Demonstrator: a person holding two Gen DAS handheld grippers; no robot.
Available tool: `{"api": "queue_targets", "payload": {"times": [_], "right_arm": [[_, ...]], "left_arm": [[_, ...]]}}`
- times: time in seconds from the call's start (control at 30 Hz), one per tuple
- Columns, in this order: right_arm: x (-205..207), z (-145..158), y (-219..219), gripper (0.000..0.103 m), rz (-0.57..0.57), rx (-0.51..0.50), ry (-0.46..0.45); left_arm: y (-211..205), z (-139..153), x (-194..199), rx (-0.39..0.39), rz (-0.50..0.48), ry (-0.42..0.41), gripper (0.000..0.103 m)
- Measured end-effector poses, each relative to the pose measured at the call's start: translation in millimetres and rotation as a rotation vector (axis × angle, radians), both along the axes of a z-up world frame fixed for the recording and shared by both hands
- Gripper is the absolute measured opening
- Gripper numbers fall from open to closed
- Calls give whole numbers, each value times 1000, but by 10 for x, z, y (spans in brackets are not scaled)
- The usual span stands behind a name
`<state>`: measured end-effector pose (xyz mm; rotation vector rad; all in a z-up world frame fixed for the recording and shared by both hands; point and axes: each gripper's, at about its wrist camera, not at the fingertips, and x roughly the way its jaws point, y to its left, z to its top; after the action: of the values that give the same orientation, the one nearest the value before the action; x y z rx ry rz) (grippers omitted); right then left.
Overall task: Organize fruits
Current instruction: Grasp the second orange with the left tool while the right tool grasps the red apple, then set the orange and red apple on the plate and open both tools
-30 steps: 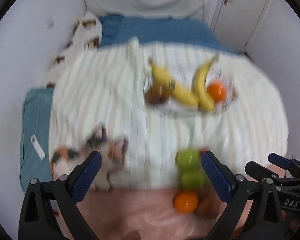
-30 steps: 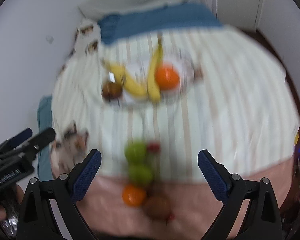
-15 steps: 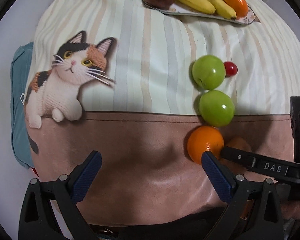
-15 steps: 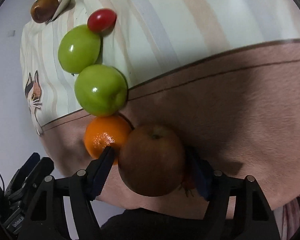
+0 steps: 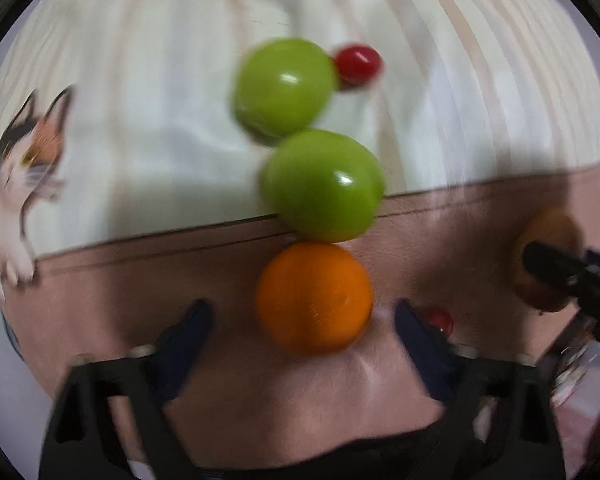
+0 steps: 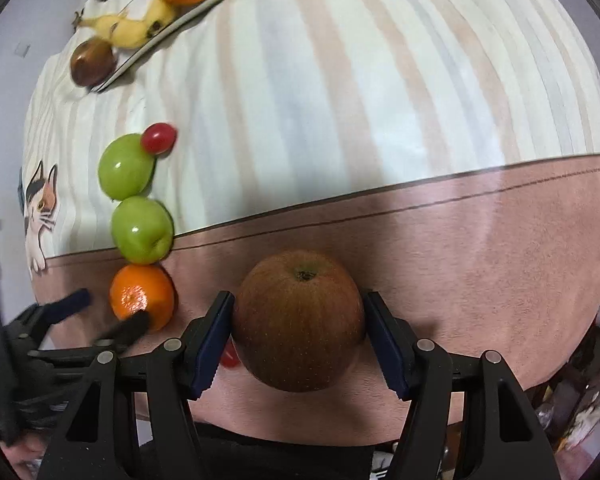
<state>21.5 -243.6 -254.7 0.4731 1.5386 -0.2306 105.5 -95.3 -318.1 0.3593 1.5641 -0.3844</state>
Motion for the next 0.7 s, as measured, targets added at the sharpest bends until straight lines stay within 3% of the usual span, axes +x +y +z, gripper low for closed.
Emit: {"api": "queue_targets", "payload": {"times": [0.03,0.23,0.43,0.7], "right_arm": [[3,-11,-26,68,0,3,5],[66,-79,-14,68,8,-42,18],[184,31,138,68,91,-10,-19],[248,-146,226,69,172,-57,33]], "left_arm": [[-72,-47,-47,11,-28,-16,62],[-124,23,-288,83,-65,-131,61],[357,182,-187,103,20,-129,61],[494,-11,-101,51,137,-88,61]]}}
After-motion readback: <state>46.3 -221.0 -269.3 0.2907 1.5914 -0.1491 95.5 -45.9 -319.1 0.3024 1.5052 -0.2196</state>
